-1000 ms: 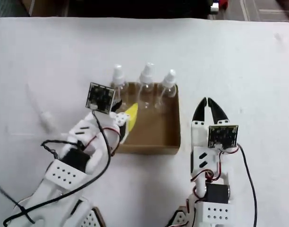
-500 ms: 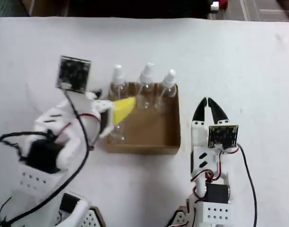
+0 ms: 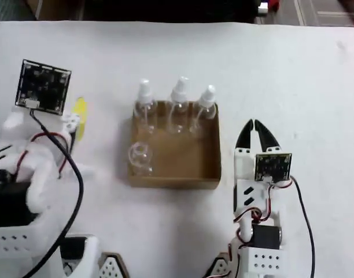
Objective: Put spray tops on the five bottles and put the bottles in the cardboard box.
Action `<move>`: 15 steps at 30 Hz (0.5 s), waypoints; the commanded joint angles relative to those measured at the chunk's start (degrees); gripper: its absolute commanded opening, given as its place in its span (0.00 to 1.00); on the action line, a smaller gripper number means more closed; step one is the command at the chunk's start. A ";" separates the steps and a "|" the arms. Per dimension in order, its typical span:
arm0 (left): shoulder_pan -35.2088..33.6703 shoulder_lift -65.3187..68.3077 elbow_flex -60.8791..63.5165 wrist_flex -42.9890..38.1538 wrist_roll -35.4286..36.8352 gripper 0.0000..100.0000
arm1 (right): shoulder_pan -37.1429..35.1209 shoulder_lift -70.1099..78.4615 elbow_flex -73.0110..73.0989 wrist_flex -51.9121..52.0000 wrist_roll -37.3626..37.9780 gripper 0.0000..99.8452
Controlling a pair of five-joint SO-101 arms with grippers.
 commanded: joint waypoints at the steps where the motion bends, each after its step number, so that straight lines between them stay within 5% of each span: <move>1: -3.38 -0.04 -3.08 3.25 -8.62 0.16 | -0.31 -0.22 0.70 -1.27 0.00 0.02; 8: -12.70 0.40 -2.29 7.03 -23.82 0.16 | -1.45 -0.22 0.70 -1.10 0.00 0.02; 15: -21.05 0.04 10.11 -0.09 -28.57 0.16 | -2.33 -0.13 0.70 -0.84 0.00 0.02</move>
